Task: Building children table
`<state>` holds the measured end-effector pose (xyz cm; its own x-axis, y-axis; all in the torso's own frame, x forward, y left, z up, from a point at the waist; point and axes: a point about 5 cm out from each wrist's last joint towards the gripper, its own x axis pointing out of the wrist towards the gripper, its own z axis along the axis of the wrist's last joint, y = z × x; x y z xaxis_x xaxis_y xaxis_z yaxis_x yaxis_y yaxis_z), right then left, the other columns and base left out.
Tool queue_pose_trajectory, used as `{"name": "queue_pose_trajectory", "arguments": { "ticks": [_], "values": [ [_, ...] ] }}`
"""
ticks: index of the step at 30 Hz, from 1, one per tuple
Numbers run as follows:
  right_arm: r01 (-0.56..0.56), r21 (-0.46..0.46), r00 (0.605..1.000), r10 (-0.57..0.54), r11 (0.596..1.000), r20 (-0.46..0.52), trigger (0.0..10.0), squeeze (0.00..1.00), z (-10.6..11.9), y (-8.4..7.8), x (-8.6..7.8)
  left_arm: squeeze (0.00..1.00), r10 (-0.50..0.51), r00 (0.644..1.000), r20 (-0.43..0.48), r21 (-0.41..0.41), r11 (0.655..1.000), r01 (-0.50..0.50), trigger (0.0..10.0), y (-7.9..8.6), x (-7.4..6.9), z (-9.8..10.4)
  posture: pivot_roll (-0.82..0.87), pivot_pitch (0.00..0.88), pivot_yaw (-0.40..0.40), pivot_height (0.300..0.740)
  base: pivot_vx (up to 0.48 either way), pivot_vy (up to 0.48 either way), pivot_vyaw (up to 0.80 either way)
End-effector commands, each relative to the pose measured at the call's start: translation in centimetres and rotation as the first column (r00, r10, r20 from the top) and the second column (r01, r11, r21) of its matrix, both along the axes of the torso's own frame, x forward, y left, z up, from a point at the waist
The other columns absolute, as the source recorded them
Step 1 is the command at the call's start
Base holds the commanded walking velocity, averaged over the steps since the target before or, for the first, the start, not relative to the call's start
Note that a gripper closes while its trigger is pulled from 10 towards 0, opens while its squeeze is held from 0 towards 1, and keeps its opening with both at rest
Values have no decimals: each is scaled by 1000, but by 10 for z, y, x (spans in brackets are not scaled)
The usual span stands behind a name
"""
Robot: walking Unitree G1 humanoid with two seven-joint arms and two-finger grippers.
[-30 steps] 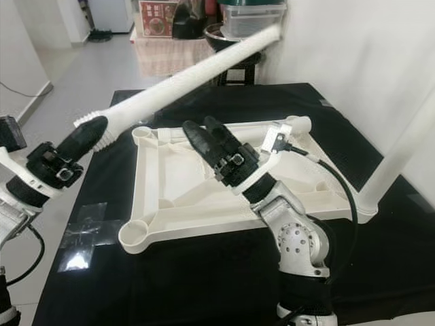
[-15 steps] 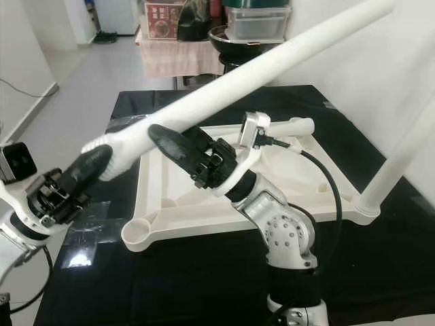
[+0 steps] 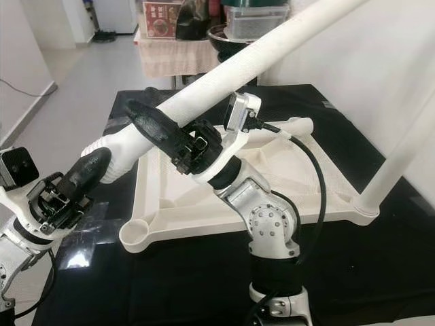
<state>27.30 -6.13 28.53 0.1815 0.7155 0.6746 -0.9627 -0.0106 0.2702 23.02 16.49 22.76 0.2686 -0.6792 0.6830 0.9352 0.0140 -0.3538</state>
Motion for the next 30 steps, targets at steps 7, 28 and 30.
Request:
{"name": "queue_pose_trajectory", "arguments": {
  "ticks": [7,28,30],
  "values": [
    [-96,-60,992,100,994,70,0,0,6,15,-10,0,-49,999,-8,29,998,50,0,-6,-5,-3,-66,0,-16,740,0,0,0],
    [247,-29,968,-248,969,-39,0,0,9,-19,38,1000,22,986,-166,31,999,-17,10000,13,-13,-25,-63,0,-13,740,0,0,0],
    [269,-18,961,-270,963,-55,0,0,10,-23,41,1000,39,982,-183,42,999,-32,10000,16,-16,-30,-63,0,-13,740,0,0,0]
  ]
}}
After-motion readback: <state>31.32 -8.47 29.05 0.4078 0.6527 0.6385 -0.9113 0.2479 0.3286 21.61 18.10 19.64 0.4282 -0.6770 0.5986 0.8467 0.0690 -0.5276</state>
